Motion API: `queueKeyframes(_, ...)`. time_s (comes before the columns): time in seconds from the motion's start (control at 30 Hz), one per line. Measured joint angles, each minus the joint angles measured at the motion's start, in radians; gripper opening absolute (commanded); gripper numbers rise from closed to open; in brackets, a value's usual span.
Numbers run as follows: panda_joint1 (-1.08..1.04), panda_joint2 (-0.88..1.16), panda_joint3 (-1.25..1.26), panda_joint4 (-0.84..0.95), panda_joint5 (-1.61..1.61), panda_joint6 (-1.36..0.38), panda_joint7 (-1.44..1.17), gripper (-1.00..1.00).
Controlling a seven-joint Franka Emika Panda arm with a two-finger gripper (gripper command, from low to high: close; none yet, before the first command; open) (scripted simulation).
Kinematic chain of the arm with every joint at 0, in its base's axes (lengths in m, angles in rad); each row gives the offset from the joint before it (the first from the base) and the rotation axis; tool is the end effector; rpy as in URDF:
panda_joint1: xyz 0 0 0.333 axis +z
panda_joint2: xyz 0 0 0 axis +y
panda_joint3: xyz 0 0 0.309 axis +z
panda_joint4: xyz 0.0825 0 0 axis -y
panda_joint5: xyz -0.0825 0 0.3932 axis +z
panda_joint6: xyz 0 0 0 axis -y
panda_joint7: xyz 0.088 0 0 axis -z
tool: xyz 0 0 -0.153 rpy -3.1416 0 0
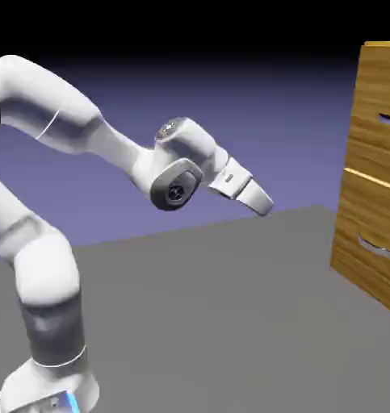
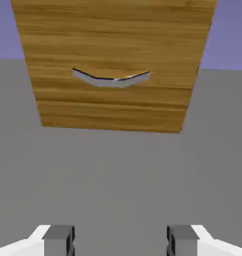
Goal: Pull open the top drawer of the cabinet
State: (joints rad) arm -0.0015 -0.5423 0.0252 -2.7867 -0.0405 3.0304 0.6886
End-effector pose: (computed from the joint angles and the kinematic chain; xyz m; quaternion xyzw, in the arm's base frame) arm 0.4402 0.0127 0.4134 -0.8790 0.2839 -0.3644 0.1180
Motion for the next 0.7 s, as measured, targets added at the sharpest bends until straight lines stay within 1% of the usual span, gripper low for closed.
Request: queueKeyframes(0.7, -0.233, 0.482, 0.439, 0.406, -0.705, -0.114, -0.913, 0.0)
